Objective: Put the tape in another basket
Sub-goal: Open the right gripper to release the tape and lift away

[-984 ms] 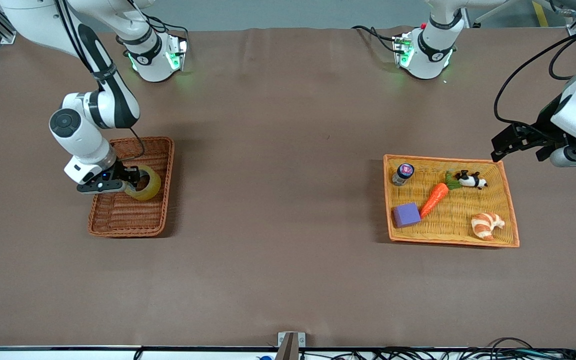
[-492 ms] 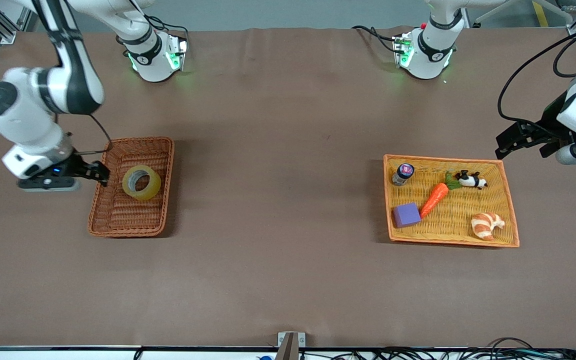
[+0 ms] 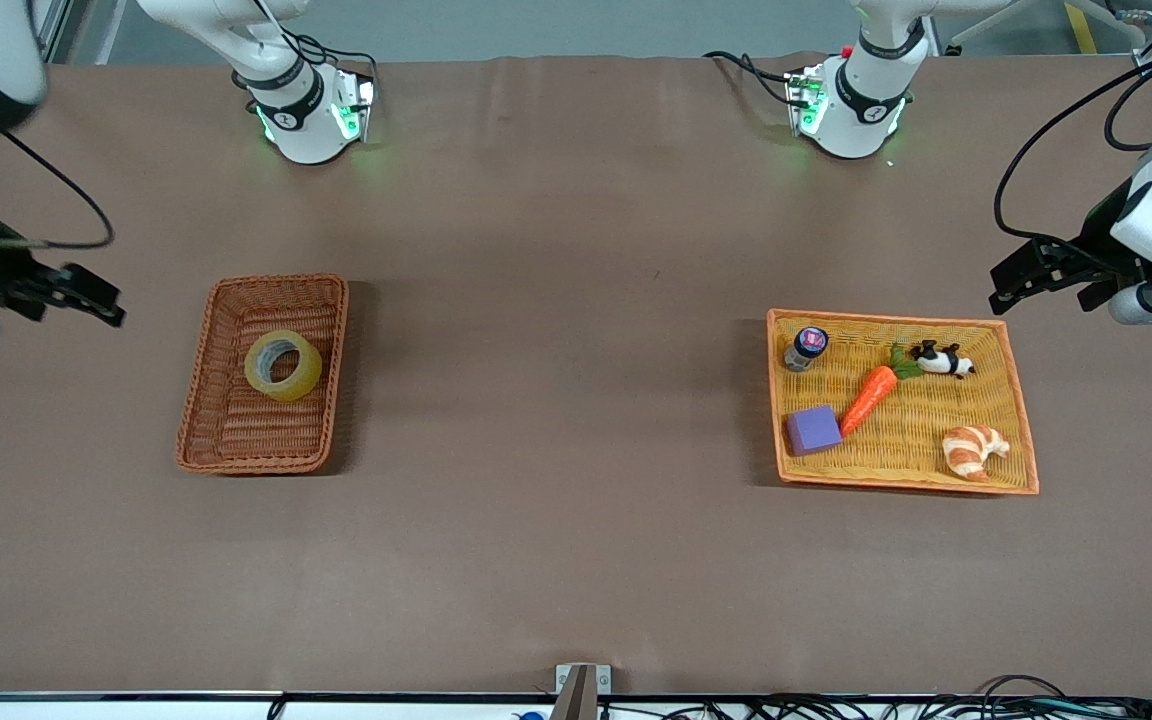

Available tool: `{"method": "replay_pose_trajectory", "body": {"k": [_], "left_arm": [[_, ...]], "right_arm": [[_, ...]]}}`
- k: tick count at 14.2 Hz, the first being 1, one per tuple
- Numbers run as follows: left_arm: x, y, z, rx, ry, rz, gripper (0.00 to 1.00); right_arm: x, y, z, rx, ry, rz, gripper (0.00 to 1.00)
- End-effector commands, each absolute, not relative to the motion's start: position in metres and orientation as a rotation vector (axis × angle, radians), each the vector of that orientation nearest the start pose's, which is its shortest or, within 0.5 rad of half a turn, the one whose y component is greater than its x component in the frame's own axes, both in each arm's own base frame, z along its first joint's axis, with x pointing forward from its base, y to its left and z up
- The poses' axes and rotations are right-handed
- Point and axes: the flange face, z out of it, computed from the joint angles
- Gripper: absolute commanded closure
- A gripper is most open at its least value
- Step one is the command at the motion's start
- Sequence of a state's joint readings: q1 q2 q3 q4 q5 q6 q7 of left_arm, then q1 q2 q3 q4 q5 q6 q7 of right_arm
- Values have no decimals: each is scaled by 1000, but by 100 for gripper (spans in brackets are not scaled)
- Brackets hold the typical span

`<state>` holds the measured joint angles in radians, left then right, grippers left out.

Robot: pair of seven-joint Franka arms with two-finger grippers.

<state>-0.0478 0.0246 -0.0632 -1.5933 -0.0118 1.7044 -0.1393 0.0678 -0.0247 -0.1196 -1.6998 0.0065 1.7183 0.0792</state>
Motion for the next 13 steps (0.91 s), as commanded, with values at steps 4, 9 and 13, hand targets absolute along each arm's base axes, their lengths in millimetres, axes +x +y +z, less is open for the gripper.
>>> {"method": "replay_pose_trajectory", "body": {"k": [4,9,13], "left_arm": [[564,-62,616,-3154,47,-127,0],[563,-61,615,-3154,33,-114,0],[564,-60,615,-3154,30,-114,0]], "right_arm": [[544,-15,648,-3130,284,17,0],[544,-11,651,-3139,172,14,0],[544,-12,651,-3142,116,12,0]]}}
